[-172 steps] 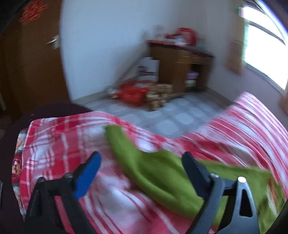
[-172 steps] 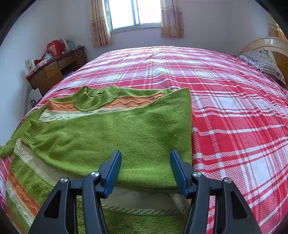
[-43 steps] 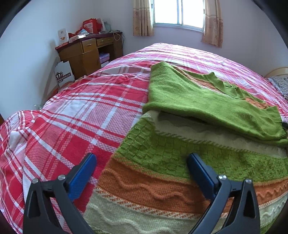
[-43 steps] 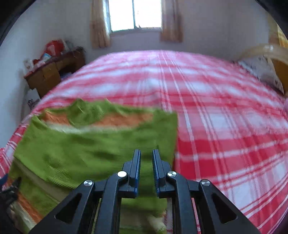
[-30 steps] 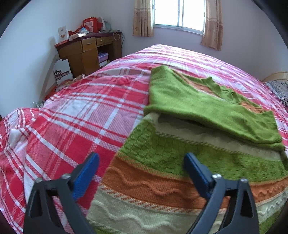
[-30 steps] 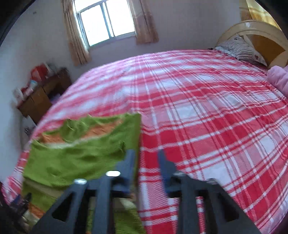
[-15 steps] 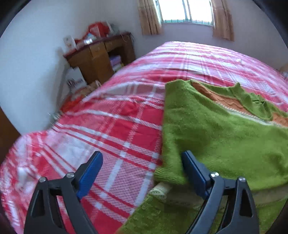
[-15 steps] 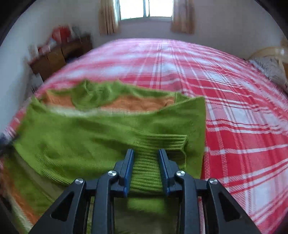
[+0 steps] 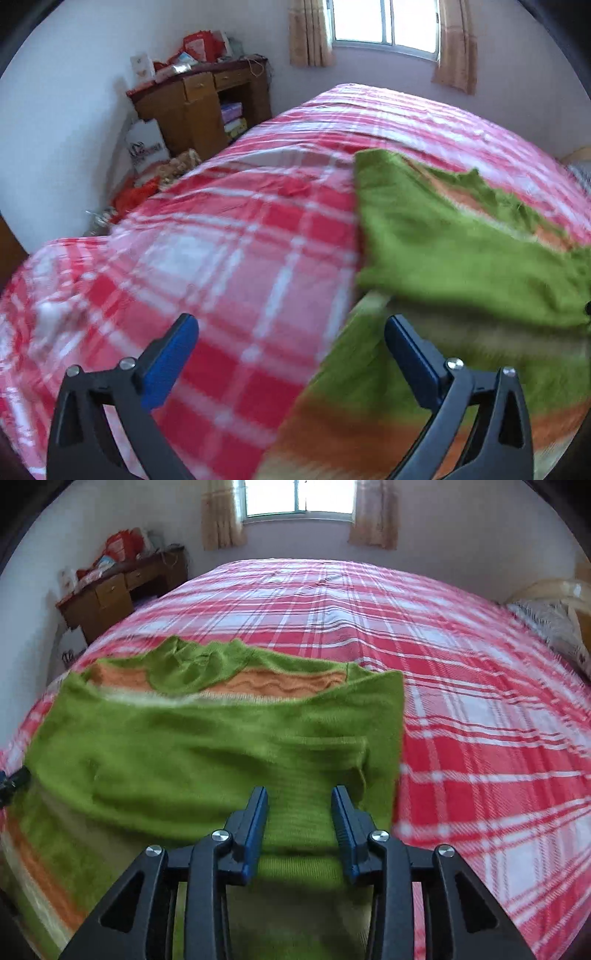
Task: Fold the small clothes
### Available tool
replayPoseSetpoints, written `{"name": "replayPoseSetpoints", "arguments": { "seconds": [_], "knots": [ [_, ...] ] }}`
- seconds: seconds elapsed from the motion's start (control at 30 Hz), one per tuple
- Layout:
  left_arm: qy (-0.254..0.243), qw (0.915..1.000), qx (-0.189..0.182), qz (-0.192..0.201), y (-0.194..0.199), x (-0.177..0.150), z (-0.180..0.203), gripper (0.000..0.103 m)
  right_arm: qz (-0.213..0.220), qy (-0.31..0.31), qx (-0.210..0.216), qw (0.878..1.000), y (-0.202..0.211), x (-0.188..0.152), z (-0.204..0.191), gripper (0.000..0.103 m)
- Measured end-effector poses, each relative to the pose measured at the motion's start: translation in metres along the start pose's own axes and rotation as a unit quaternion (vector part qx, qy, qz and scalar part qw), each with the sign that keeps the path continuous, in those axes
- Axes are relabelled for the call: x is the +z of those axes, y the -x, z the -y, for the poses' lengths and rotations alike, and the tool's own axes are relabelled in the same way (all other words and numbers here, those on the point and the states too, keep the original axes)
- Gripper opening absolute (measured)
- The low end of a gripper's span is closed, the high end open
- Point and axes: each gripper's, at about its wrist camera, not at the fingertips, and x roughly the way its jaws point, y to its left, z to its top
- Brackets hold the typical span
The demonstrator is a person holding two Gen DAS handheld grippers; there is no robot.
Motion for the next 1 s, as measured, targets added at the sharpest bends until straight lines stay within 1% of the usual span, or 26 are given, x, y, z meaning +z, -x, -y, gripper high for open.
{"name": "replayPoseSetpoints", "arguments": {
  "seconds": [0.03,0.07,0.1,0.17,0.2,0.27,0.3,0.33,0.37,0.4,0.5,0.6,0.67,0.7,0.73,0.77,0.8,0.9,0.93,1.0],
  "knots": [
    [-0.003,1.0000,0.001,0.004,0.005,-0.008,-0.007,0.103,0.000,0.016,-0.019,1.000,0.006,-0.007,-0.003,0.048],
    [0.001,1.0000,-0.002,0.005,0.008,-0.012,-0.012,0.103,-0.003,0.026,-0.049,0.998,0.011,-0.013,-0.003,0.068],
    [0.009,0.9999,-0.005,0.007,0.014,-0.019,-0.019,0.103,-0.005,0.027,-0.064,0.998,0.015,-0.018,-0.001,0.075],
    [0.020,0.9997,-0.012,0.008,0.021,-0.027,-0.026,0.103,0.000,0.018,-0.063,0.998,0.022,-0.023,0.003,0.075],
    [0.022,0.9996,-0.014,0.008,0.022,-0.028,-0.028,0.103,0.016,-0.017,-0.049,0.999,0.041,-0.034,0.016,0.075],
    [0.023,0.9996,-0.017,0.007,0.024,-0.031,-0.030,0.103,0.031,-0.050,-0.037,0.998,0.056,-0.040,0.028,0.075],
    [0.021,0.9997,-0.016,0.005,0.024,-0.032,-0.029,0.103,0.031,-0.050,-0.037,0.998,0.056,-0.040,0.028,0.075],
    [0.018,0.9997,-0.014,0.003,0.025,-0.033,-0.028,0.103,0.039,-0.063,-0.030,0.997,0.063,-0.043,0.033,0.075],
    [0.017,0.9998,-0.015,0.003,0.027,-0.033,-0.027,0.103,0.056,-0.092,-0.022,0.994,0.077,-0.046,0.043,0.075],
    [0.017,0.9997,-0.016,0.003,0.028,-0.033,-0.026,0.103,0.063,-0.102,-0.020,0.993,0.082,-0.047,0.046,0.075],
    [0.011,0.9994,-0.029,0.015,0.037,-0.036,-0.024,0.103,0.079,-0.116,-0.012,0.990,0.101,-0.052,0.049,0.075],
    [-0.013,0.9989,-0.035,0.028,0.048,-0.043,-0.025,0.103,0.095,-0.111,0.013,0.989,0.122,-0.062,0.048,0.075],
    [-0.018,0.9981,-0.048,0.034,0.057,-0.049,-0.029,0.103,0.093,-0.101,0.021,0.990,0.135,-0.075,0.048,0.075],
    [-0.018,0.9971,-0.064,0.037,0.063,-0.053,-0.033,0.103,0.090,-0.097,0.025,0.991,0.140,-0.083,0.048,0.075],
    [-0.018,0.9961,-0.077,0.039,0.068,-0.056,-0.036,0.103,0.090,-0.097,0.025,0.991,0.140,-0.083,0.048,0.075],
    [-0.019,0.9947,-0.092,0.043,0.075,-0.061,-0.040,0.103,0.072,-0.083,0.037,0.993,0.152,-0.107,0.048,0.075],
    [-0.021,0.9939,-0.098,0.045,0.078,-0.063,-0.043,0.103,0.065,-0.080,0.042,0.994,0.155,-0.116,0.048,0.075],
    [-0.034,0.9914,-0.114,0.055,0.092,-0.075,-0.048,0.103,0.032,-0.078,0.060,0.995,0.168,-0.158,0.048,0.075],
    [-0.039,0.9906,-0.120,0.054,0.094,-0.079,-0.047,0.103,0.018,-0.078,0.066,0.995,0.171,-0.174,0.046,0.075],
    [-0.050,0.9898,-0.124,0.050,0.096,-0.086,-0.044,0.103,-0.002,-0.080,0.076,0.994,0.172,-0.195,0.043,0.075]
  ]
}}
